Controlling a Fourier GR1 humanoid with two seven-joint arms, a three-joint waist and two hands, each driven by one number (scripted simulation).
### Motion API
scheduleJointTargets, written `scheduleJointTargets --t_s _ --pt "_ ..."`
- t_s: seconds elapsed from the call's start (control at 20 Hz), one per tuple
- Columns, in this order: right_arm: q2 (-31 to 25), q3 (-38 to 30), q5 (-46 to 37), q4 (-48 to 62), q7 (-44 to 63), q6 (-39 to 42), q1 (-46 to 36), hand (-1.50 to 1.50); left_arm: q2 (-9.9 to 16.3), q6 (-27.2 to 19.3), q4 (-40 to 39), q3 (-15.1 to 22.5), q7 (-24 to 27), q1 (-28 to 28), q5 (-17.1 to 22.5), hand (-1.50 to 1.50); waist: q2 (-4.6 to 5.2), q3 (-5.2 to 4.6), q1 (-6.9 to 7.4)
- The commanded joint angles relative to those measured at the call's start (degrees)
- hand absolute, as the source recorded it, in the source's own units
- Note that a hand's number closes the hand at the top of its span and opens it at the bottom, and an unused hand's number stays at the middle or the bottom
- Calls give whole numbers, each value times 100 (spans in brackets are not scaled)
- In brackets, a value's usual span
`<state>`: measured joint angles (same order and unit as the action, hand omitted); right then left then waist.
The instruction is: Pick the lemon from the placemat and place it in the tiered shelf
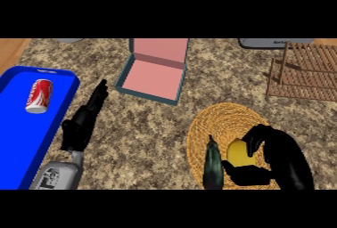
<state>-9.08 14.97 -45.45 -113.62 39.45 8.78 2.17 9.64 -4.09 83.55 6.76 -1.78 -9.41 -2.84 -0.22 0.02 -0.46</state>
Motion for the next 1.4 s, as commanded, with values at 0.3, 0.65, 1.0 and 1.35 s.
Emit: scheduleJointTargets --t_s 0.3,0.65,1.0,1.35 --pt "23 -812 853 -2399 498 248 -104 150 96 262 -81 -173 477 321 119 0 6 -7 15" --pt "-558 -1783 633 -2284 1029 491 -1143 150 -38 67 -184 -185 266 79 -89 0 16 -5 40" --pt "-1278 -3099 1119 -2477 1601 900 -2210 150 -139 67 -95 -137 -45 -65 -118 0 0 -4 -3" --pt "-2206 -3883 1566 -999 1667 1163 -3655 150 -18 329 133 -228 123 191 -48 0 12 -5 70"
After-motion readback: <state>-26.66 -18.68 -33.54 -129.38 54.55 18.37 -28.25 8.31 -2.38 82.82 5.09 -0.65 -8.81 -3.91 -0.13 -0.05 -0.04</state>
